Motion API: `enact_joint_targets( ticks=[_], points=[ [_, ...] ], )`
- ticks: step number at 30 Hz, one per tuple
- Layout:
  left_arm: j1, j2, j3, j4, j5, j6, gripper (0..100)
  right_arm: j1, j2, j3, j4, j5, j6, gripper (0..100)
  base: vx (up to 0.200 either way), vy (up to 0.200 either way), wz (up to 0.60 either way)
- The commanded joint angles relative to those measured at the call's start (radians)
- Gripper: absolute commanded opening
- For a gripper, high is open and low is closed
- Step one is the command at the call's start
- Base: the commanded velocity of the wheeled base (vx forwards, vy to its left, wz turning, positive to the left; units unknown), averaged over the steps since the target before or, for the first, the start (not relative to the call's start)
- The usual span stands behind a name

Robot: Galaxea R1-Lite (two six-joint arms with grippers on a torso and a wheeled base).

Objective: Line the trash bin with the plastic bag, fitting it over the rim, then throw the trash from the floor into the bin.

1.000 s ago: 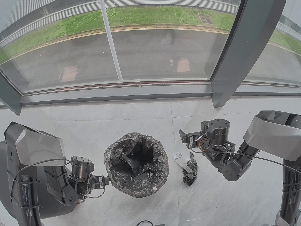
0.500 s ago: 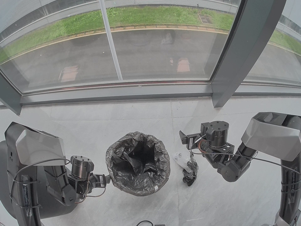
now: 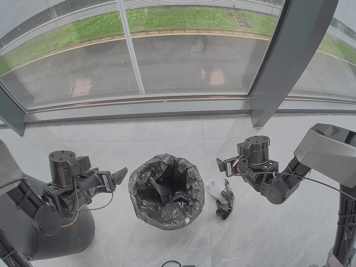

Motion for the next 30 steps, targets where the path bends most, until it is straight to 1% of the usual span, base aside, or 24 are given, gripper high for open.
enact_joint_targets(
  ticks=[1, 5, 6, 8, 10, 11, 15, 22, 26, 30],
  points=[
    [0.024, -0.307, -0.001, 0.059, -0.103, -0.009, 100, 0.05, -0.067, -0.138, 0.135, -0.006, -0.018, 100, 0.0, 0.0, 0.0],
    [0.078, -0.399, -0.03, 0.157, -0.146, -0.012, 100, 0.113, -0.058, -0.278, 0.242, -0.006, -0.018, 100, 0.0, 0.0, 0.0],
    [0.081, -0.405, -0.032, 0.164, -0.149, -0.014, 100, 0.116, -0.056, -0.293, 0.251, -0.006, -0.018, 100, 0.0, 0.0, 0.0],
    [0.096, -0.442, -0.046, 0.207, -0.184, -0.043, 100, 0.154, -0.03, -0.397, 0.323, -0.006, -0.012, 100, 0.0, 0.0, 0.0],
    [0.1, -0.45, -0.052, 0.215, -0.193, -0.052, 100, 0.165, -0.018, -0.427, 0.337, -0.006, -0.012, 100, 0.0, 0.0, 0.0],
    [0.103, -0.451, -0.057, 0.221, -0.201, -0.066, 100, 0.187, 0.004, -0.482, 0.36, -0.006, -0.012, 100, 0.0, 0.0, 0.0],
    [0.106, -0.445, -0.055, 0.221, -0.202, -0.066, 100, 0.202, 0.025, -0.508, 0.385, -0.006, -0.012, 100, 0.0, 0.0, 0.0],
    [0.139, -0.402, -0.058, 0.22, -0.204, -0.07, 100, 0.236, 0.127, -0.559, 0.394, -0.006, -0.021, 100, 0.0, 0.0, 0.0],
    [0.164, -0.387, -0.058, 0.217, -0.205, -0.07, 100, 0.236, 0.166, -0.605, 0.394, -0.008, -0.023, 100, 0.0, 0.0, 0.0],
    [0.167, -0.387, -0.057, 0.217, -0.205, -0.07, 100, 0.228, 0.153, -0.603, 0.406, -0.009, -0.023, 100, 0.0, 0.0, 0.0]
  ],
)
